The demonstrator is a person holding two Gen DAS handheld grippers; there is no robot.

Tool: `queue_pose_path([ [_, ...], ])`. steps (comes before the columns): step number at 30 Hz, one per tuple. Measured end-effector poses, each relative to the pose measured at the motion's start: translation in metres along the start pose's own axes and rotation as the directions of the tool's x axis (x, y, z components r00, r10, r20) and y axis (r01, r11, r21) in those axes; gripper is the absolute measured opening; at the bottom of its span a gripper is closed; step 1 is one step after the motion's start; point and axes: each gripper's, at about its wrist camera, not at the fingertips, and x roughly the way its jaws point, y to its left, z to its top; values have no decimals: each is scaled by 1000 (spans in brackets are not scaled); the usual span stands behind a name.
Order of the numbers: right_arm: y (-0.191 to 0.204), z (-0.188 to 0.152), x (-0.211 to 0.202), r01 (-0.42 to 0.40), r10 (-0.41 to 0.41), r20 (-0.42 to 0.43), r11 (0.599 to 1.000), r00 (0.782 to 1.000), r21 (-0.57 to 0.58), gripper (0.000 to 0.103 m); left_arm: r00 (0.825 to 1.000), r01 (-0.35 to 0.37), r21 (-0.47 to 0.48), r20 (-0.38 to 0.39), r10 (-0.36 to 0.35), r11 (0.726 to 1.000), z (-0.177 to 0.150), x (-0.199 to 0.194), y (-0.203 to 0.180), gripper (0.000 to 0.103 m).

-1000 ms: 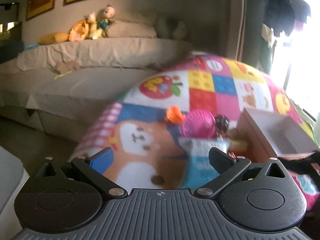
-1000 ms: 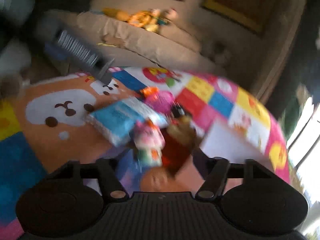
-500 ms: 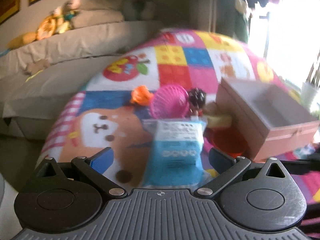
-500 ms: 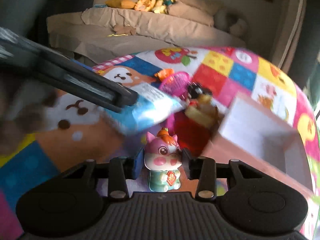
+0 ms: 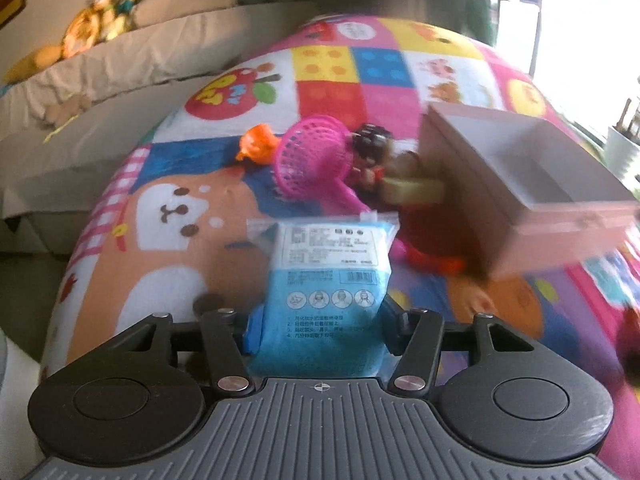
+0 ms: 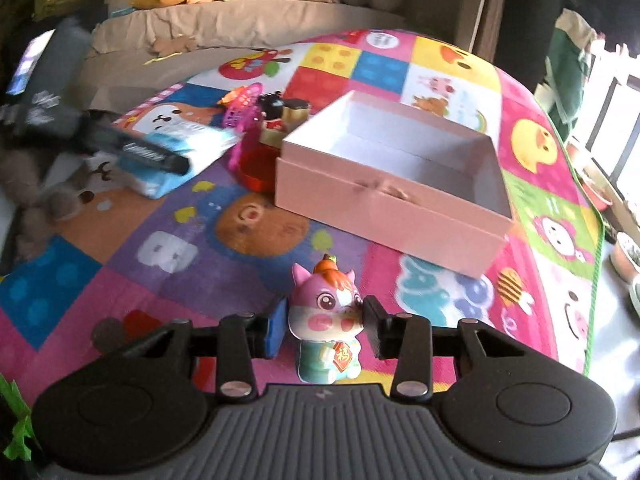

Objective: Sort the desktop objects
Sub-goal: 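Carry the cat figurine and blue packet into the pink box and release both, then grasp the red round lid with the right tool and lift it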

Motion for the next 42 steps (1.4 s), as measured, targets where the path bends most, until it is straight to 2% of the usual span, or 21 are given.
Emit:
queue_pose_path([
  [5,-8,-10,-20,-8,9,-14,1000,1000,21,40,992,127,70,-32,-125,989,-25,-45,-21,60],
  [9,-18,-9,-44,8,-10,37,998,999,55,40,973,228,131,-13,-229,965,-30,-74,-44,59],
  [13,-41,17,-73,42,-57,160,995,985,96,40,951,266,178,110,-288,947,5,-90,-63,58],
  [17,-64,53,-76,116,-140,269,988,953,104,40,909,275,200,264,-321,941,62,-86,-82,58],
  [18,-70,62,-70,125,-152,280,986,948,111,40,904,273,197,283,-322,941,75,-80,-87,58],
  [23,-92,98,-18,151,-183,260,979,948,135,40,903,293,157,278,-327,943,120,-25,-110,60],
  [24,-94,102,-6,156,-188,246,978,951,141,40,906,297,152,267,-328,943,121,-16,-112,64],
  [25,-98,105,8,152,-183,229,977,956,148,41,911,297,149,252,-327,943,123,-7,-113,73],
  [28,-103,104,36,123,-153,173,978,973,169,52,916,289,116,254,-310,950,110,-3,-98,91],
  [31,-90,92,47,127,-148,164,983,975,130,52,930,253,72,257,-263,965,89,-7,-70,95],
  [34,-71,80,51,136,-147,163,988,976,77,53,963,159,24,217,-160,987,64,-2,-43,96],
  [36,-60,74,53,136,-141,172,990,975,38,56,984,76,-1,160,-75,997,47,7,-25,97],
  [37,-53,71,52,137,-138,180,990,974,18,61,990,37,-10,138,-36,999,39,11,-18,97],
  [40,-30,69,46,135,-122,219,990,968,-46,71,991,-104,-39,86,107,994,18,24,5,99],
  [42,-17,69,41,121,-97,242,989,965,-86,74,990,-126,-91,54,131,988,7,25,21,99],
])
